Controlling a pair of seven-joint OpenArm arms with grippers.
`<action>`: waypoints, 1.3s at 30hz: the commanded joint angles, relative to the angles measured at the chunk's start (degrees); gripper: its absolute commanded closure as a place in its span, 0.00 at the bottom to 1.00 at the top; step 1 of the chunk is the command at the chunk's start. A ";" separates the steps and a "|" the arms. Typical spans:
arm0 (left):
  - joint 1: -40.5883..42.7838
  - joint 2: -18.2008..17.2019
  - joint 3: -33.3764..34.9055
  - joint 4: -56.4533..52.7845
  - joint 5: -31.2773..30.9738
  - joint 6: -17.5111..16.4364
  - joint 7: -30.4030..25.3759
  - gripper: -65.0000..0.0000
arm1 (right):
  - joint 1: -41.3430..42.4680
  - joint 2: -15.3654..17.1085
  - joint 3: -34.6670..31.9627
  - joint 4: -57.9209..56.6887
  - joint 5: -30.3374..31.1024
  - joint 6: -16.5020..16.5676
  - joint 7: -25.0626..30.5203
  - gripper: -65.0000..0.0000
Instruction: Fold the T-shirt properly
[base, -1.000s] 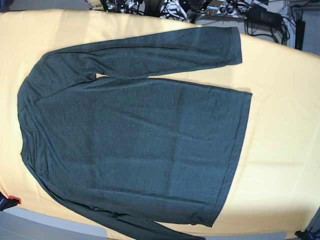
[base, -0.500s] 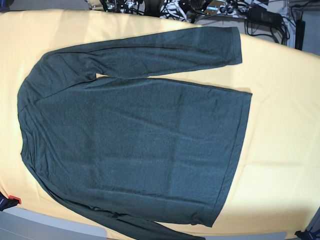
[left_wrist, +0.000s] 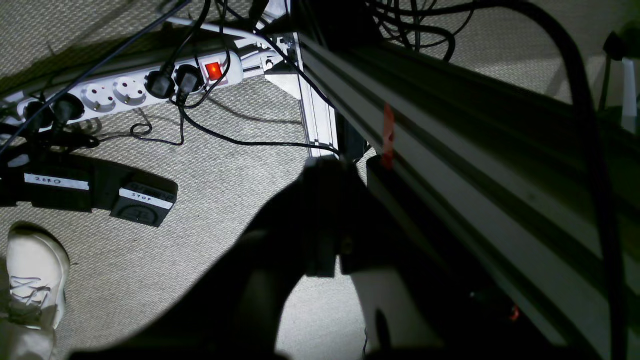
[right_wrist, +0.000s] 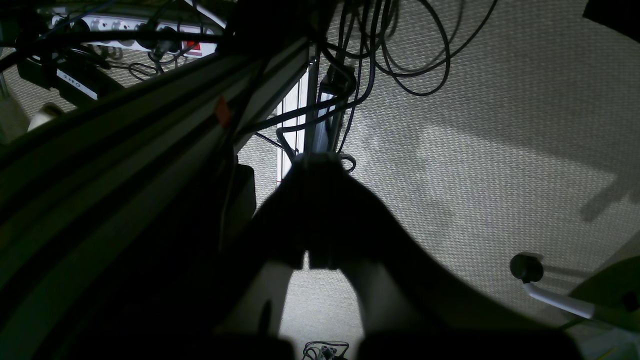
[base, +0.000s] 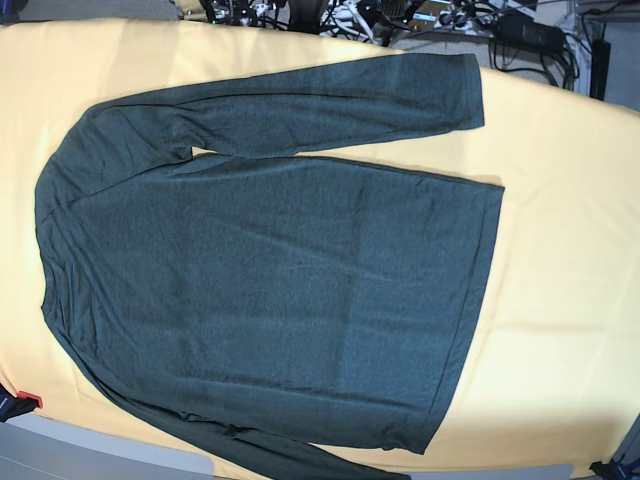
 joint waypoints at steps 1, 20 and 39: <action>0.11 0.04 0.04 0.28 0.00 -0.55 -0.20 1.00 | -0.02 0.17 -0.09 0.52 0.50 0.37 0.48 1.00; 11.23 -5.46 0.04 13.35 3.04 -0.98 7.65 1.00 | -17.84 5.51 -0.09 14.14 0.76 14.95 -0.46 1.00; 39.39 -24.87 -0.17 60.83 -3.06 -2.51 17.00 1.00 | -55.04 17.68 -0.07 72.59 0.94 12.83 -9.22 1.00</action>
